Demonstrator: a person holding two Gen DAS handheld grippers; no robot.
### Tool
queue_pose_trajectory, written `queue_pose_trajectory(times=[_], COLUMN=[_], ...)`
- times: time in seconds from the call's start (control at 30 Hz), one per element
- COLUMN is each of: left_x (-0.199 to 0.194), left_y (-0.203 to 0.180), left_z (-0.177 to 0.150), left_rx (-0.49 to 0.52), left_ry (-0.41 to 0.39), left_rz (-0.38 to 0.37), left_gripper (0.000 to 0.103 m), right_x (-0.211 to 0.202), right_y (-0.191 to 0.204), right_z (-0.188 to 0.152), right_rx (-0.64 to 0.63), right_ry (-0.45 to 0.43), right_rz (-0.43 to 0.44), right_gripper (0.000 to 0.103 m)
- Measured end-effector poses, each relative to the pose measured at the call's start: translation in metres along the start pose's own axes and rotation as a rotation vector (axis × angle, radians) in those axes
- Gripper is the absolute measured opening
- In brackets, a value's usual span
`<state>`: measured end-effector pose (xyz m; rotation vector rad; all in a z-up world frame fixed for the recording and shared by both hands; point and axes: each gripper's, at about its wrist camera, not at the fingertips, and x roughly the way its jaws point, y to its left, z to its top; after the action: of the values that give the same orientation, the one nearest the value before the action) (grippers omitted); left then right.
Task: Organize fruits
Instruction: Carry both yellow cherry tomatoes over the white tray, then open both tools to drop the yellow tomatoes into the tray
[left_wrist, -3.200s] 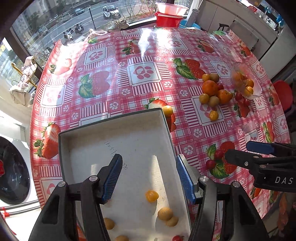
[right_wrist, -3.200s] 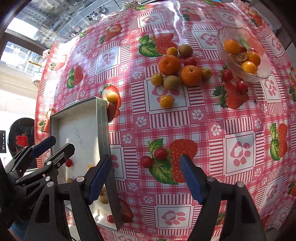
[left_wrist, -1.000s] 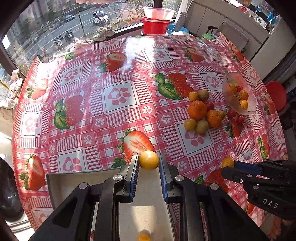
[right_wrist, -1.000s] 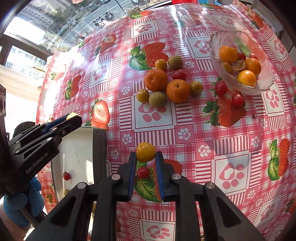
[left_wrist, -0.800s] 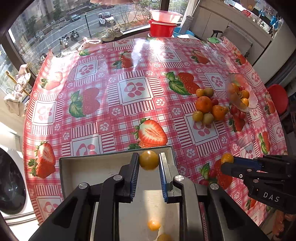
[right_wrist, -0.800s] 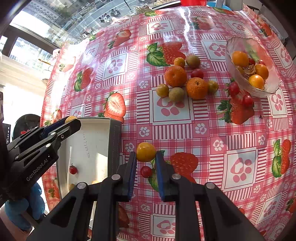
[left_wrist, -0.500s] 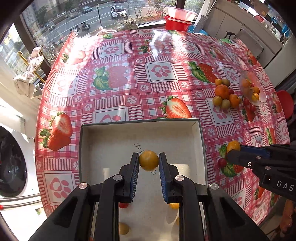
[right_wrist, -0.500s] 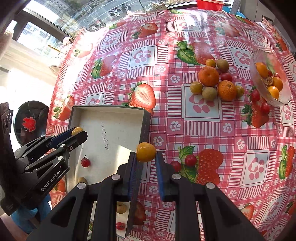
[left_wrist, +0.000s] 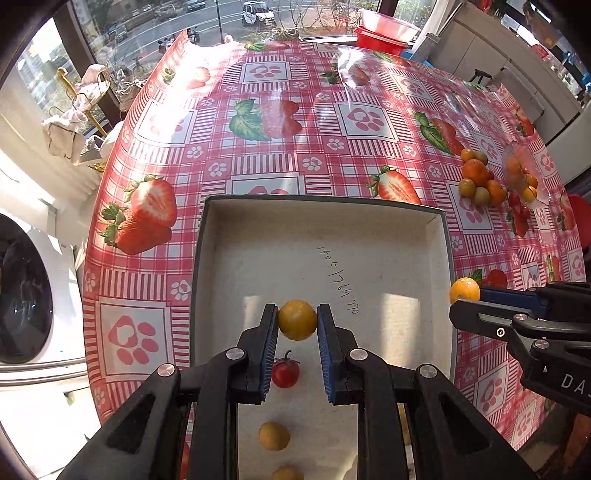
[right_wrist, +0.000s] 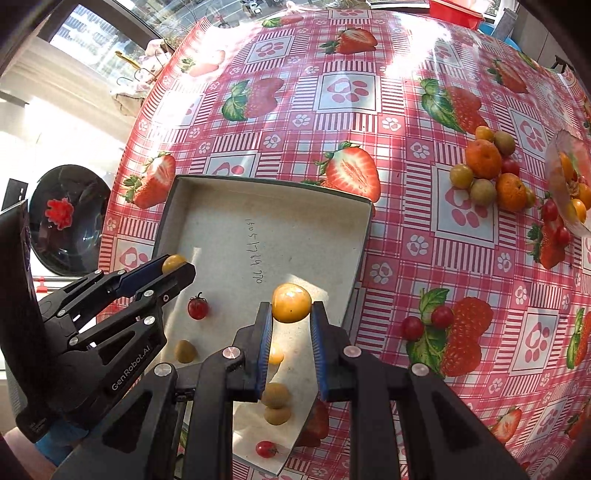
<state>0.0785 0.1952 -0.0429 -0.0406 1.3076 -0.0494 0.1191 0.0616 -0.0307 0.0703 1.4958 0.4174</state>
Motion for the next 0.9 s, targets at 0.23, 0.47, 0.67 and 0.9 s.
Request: queue_pose_trajectory(times=[0.23, 0.47, 0.67, 0.9], left_x=[0.008, 0.026, 0.038, 0.044], left_y=[0.01, 0.007, 0.003, 0.004], left_z=[-0.002, -0.002, -0.008, -0.013], left_rx=[-0.016, -0.002, 0.013, 0.007], left_ry=[0.013, 0.052, 0.083, 0.103], left_rz=[0.003, 0.01, 0.018, 0.042], left_gripper=[0.023, 0.023, 0.023, 0.023], right_x=[0.014, 0.04, 0.054, 0.067], right_y=[0.005, 0.008, 0.006, 0.005], right_z=[0.004, 0.009, 0.009, 0.01], right_rx=[-0.007, -0.011, -0.008, -0.012], right_ry=[0.034, 0.082, 0.107, 0.127], right_rz=[-0.011, -0.027, -0.042, -0.06], right_gripper=[0.022, 0.022, 0.022, 0.023])
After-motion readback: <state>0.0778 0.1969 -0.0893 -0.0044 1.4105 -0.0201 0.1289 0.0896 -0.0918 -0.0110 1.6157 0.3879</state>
